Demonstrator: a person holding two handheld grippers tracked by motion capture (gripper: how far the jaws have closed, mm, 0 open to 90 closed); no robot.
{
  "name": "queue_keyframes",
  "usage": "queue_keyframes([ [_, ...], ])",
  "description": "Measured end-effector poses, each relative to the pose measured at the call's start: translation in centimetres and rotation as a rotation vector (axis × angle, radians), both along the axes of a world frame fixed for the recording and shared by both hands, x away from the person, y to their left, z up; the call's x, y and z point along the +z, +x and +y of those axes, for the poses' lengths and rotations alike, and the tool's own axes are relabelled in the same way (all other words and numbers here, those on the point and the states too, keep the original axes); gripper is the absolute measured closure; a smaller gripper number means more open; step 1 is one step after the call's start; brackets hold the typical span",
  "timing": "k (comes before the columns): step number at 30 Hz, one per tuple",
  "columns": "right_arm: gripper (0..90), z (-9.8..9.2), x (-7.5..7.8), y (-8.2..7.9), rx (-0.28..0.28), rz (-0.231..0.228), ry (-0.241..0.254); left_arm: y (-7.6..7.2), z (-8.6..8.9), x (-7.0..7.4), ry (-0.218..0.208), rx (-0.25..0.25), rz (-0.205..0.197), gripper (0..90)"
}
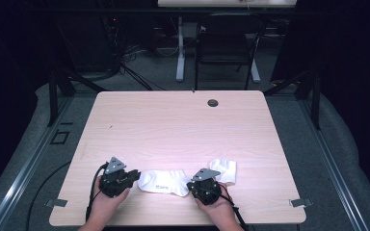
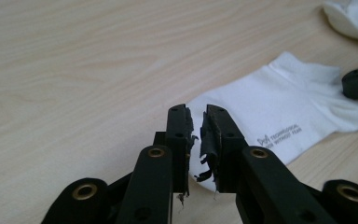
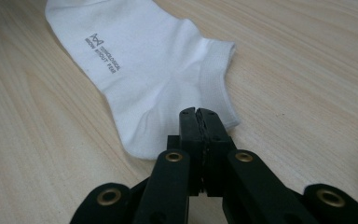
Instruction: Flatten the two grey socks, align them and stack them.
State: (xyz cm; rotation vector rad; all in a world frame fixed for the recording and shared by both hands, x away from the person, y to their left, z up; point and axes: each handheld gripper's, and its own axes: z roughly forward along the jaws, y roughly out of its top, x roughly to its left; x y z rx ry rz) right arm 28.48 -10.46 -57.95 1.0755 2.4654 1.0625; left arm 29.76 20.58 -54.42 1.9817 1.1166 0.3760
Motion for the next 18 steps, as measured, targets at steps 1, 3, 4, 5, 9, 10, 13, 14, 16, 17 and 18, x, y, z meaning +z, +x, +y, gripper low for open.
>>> queue_keyframes([
  [1,89.8,0.1,0.0,0.0,-0.001,-0.003,0.004,0.0,-0.1,0.0,-0.006,-0.007,-0.003,79.2],
  [3,89.7,0.0,0.0,0.0,0.001,-0.001,0.003,0.1,-0.4,-0.3,-0.01,-0.037,-0.01,78.4],
  [4,89.7,0.1,0.0,0.0,0.0,-0.002,0.006,0.2,-0.7,-0.5,-0.001,-0.048,-0.012,78.2],
  [5,89.7,0.0,0.0,0.0,0.002,-0.002,0.004,0.3,-1.0,-0.8,0.012,-0.062,-0.007,77.9],
  [9,89.2,0.1,-0.1,0.0,-0.003,-0.007,0.008,0.5,-2.0,-2.1,0.057,-0.092,0.013,75.5],
  [10,89.0,0.0,0.0,0.0,0.002,-0.004,0.001,0.5,-2.1,-2.3,0.07,-0.095,0.019,75.2],
  [13,88.4,-0.1,-0.1,0.1,-0.011,-0.011,0.011,0.4,-2.3,-3.1,0.093,-0.095,0.036,73.7],
  [14,88.4,-0.1,-0.1,0.1,-0.011,-0.011,0.011,0.4,-2.3,-3.1,0.093,-0.095,0.036,73.4],
  [16,88.3,-0.2,-0.1,0.2,-0.012,-0.006,0.011,0.3,-2.4,-3.3,0.107,-0.092,0.04,72.9],
  [17,88.3,-0.2,-0.1,0.3,-0.014,-0.007,0.011,0.3,-2.4,-3.4,0.112,-0.095,0.038,72.5],
  [18,88.2,-0.2,-0.1,0.3,-0.013,-0.007,0.009,0.3,-2.4,-3.5,0.11,-0.094,0.034,72.3],
])
